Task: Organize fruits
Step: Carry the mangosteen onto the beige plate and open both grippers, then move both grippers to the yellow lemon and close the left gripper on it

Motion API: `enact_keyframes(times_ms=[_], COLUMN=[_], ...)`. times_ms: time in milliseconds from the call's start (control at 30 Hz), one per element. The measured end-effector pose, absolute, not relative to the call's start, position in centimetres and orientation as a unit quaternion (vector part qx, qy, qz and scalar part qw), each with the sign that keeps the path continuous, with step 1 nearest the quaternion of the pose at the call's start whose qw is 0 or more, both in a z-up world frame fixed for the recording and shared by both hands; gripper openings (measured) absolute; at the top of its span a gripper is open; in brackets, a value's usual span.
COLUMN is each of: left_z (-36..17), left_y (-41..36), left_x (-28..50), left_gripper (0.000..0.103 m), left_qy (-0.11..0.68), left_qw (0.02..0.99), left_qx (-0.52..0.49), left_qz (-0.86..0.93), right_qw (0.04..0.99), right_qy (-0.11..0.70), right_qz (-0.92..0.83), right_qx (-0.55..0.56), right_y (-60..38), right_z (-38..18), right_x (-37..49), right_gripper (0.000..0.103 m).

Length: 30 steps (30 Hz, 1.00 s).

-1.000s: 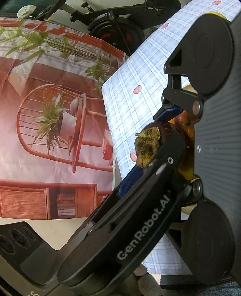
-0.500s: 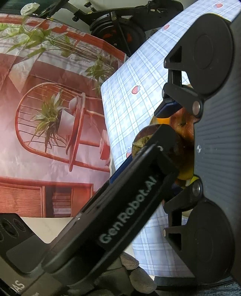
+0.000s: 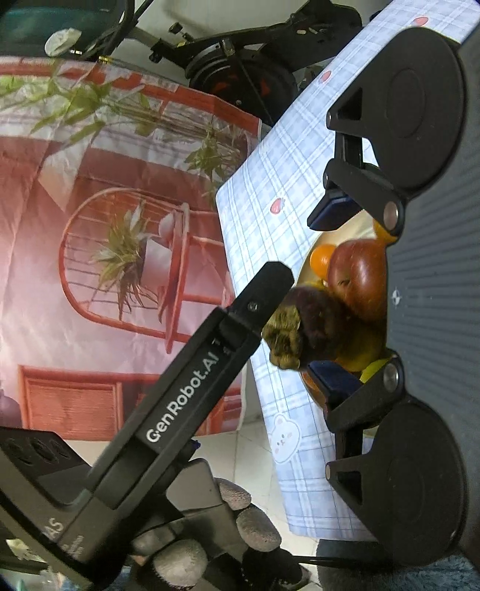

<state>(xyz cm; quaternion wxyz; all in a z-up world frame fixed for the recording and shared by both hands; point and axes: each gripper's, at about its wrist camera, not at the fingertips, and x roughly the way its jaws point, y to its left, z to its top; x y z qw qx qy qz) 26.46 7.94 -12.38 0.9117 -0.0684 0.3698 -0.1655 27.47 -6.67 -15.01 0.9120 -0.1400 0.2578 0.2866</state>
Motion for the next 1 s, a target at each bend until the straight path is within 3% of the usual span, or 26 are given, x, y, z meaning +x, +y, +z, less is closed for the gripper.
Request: enact_keyframes(times_ms=[533,1000], left_z=[-11.9,-13.3], left_y=[2.4,-2.9], left_x=[28.8,32.1], left_gripper=[0.067,0.067], left_qy=[0.367,0.366], left_qw=[0.915,0.917], left_qx=[-0.042,-0.040], left_qz=[-0.161,-0.156], right_qw=[0.946,0.961], right_qy=[0.247,0.247], right_qz=[0.200,0.119], right_qx=[-0.062,-0.022], right_y=[-17.2,-23.3], right_z=[-14.4,-17.9], right_x=[28.5,30.1], right_gripper=[0.080,0.078])
